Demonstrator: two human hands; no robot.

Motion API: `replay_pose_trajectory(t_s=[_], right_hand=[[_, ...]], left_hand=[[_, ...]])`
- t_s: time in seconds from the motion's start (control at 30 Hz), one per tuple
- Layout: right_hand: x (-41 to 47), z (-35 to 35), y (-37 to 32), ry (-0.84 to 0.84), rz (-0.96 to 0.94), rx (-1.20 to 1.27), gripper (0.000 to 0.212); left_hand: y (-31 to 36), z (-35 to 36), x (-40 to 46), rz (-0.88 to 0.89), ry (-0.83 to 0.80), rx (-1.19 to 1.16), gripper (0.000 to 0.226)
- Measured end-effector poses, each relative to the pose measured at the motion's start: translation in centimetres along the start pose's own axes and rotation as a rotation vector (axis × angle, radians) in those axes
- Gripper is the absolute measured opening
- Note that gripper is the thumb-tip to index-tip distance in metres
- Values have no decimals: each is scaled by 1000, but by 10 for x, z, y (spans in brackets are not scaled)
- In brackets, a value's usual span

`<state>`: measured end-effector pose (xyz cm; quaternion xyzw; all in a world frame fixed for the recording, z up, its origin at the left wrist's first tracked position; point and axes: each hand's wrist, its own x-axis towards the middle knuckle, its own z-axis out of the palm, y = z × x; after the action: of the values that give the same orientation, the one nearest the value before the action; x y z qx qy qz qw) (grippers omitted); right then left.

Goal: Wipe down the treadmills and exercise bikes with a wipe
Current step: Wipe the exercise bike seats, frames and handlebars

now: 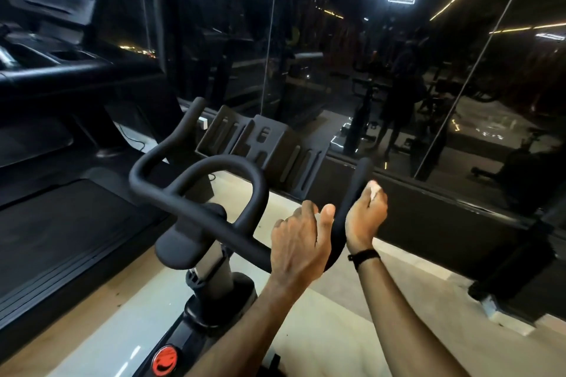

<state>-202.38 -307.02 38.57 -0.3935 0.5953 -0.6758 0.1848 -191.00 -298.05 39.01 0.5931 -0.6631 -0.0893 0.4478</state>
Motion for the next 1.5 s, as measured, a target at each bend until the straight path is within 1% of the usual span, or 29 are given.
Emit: replay_pose_trajectory(t_s=[0.03, 0.07, 0.13, 0.2, 0.33, 0.4, 0.5, 0.57, 0.63, 0.73, 0.8, 0.83, 0.9, 1.0, 1.07, 1.1, 1.13, 1.2, 1.23, 1.27, 1.3, 1.37, 1.43, 1.5], right_hand=[[-8, -4, 4, 24, -116, -21, 32], [-15, -8, 9, 6, -237, -34, 36], [-25, -17, 16, -147, -453, -104, 43], [-23, -27, 21, -314, -605, -283, 42], [7, -41, 18, -486, -921, -656, 44], [27, -35, 5, -567, -1005, -845, 47], [41, -24, -15, -643, -1055, -1078, 53], [31, -22, -19, -714, -1076, -1137, 54], [11, -28, -12, -801, -1021, -1032, 48], [-25, -46, 5, -909, -956, -764, 32], [-30, -58, 4, -972, -942, -696, 36], [-23, -61, 0, -975, -971, -714, 39], [-3, -61, -8, -897, -1041, -801, 42], [23, -55, -12, -802, -991, -906, 45], [13, -50, -4, -785, -940, -902, 51], [1, -48, -1, -803, -906, -841, 50], [-15, -51, 1, -834, -866, -742, 45], [-49, -61, 7, -874, -812, -510, 26], [-64, -70, 11, -875, -786, -444, 23], [-75, -77, 12, -873, -786, -417, 26], [-76, -81, 12, -877, -802, -428, 28], [-58, -81, 12, -873, -863, -553, 31], [-26, -71, 7, -769, -909, -722, 42], [3, -56, 1, -679, -877, -810, 44]], left_hand=[[0, 0, 0, 1, -1, -4, 65], [0, 1, 0, 3, -3, -12, 63], [0, 2, 0, 6, 2, -33, 61], [-1, 2, 0, 2, 12, -33, 59], [-1, 2, 0, 9, 18, -15, 57], [-1, 1, 0, 23, -2, 8, 58], [-1, 1, 0, 24, -27, 45, 61], [-2, 1, 1, 11, -37, 34, 62], [-2, 2, 1, 5, -38, 7, 62], [-2, 0, 1, 5, -10, -44, 64], [-1, 0, 0, 11, 5, -54, 67], [-1, 0, 1, 9, 9, -50, 70], [-1, 0, 1, 3, 10, -31, 78], [0, 0, 1, -16, 1, -4, 80], [0, -1, 1, -26, 3, 1, 79], [0, -1, 1, -32, 8, -7, 80], [0, -1, 2, -36, 15, -14, 80], [-1, -3, 2, -42, 34, -29, 75], [1, -3, 0, -39, 36, -41, 72], [1, -3, 0, -38, 37, -48, 70], [1, -2, 0, -39, 37, -51, 70], [2, -1, 0, -48, 24, -50, 77], [1, 1, 1, -52, 17, -49, 78], [0, 1, 1, -50, 23, -49, 73]])
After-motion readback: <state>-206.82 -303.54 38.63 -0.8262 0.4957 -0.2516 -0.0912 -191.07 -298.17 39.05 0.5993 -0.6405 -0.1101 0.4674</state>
